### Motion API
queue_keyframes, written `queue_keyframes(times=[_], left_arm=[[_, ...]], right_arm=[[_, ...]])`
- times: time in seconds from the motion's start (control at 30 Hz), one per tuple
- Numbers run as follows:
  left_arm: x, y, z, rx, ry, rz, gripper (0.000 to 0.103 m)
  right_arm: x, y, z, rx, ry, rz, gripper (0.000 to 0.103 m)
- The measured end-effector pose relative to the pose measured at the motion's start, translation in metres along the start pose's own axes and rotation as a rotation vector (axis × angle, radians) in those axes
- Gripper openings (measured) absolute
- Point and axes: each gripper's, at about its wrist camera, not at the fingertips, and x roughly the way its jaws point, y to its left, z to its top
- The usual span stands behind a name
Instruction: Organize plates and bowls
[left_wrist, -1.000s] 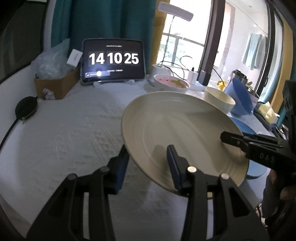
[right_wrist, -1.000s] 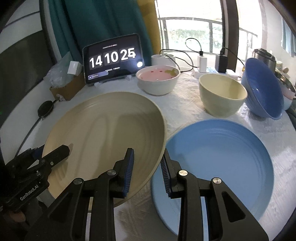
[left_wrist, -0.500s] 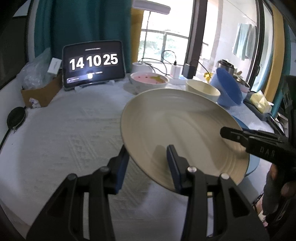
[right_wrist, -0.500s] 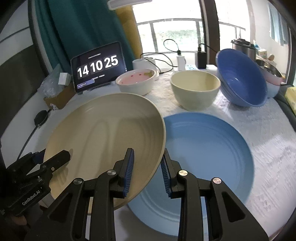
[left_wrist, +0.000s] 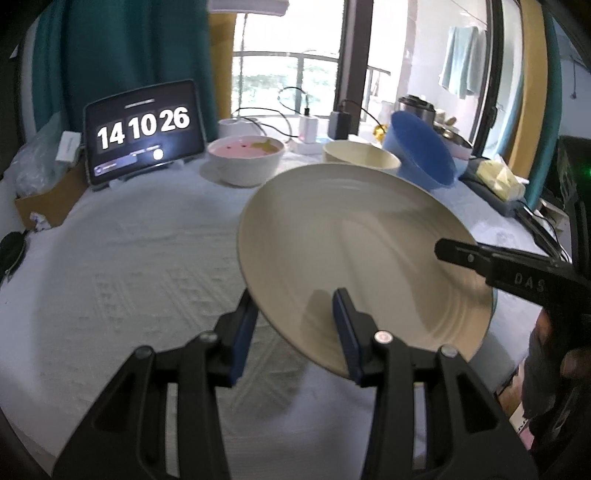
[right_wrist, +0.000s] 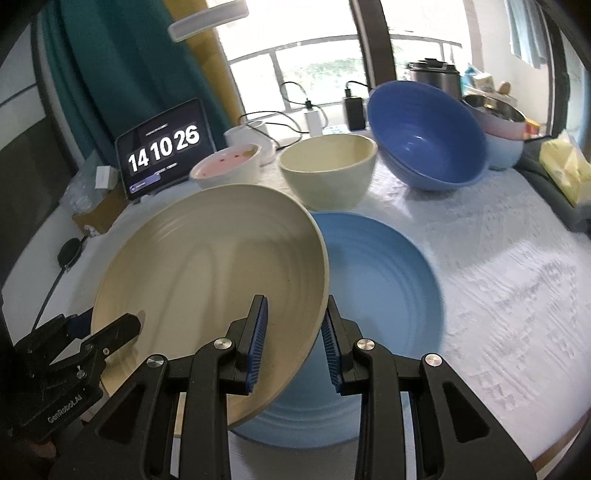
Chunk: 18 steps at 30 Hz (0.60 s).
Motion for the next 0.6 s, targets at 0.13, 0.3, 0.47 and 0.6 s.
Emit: queue_keyframes(times=[0.13, 0.3, 0.47, 0.6], left_arm=[[0.006, -0.013, 0.001, 0.022, 0.009, -0.015, 0.043], [0.011, -0.027, 0.004, 0.051, 0.016, -0.025, 0.043], [0.019, -0.040, 0.005, 0.079, 0.030, -0.025, 0.043], [0.022, -0.049, 0.006, 0.098, 0.032, -0.011, 0.044]], right_arm=[[-0.004, -0.013, -0.002, 0.025, -0.006, -0.011, 0.032], [-0.007, -0.030, -0.004, 0.058, -0.014, -0.026, 0.032], [-0.010, -0.043, -0.006, 0.082, -0.021, -0.043, 0.032], [-0.015, -0.052, -0.008, 0.097, -0.035, -0.043, 0.032]])
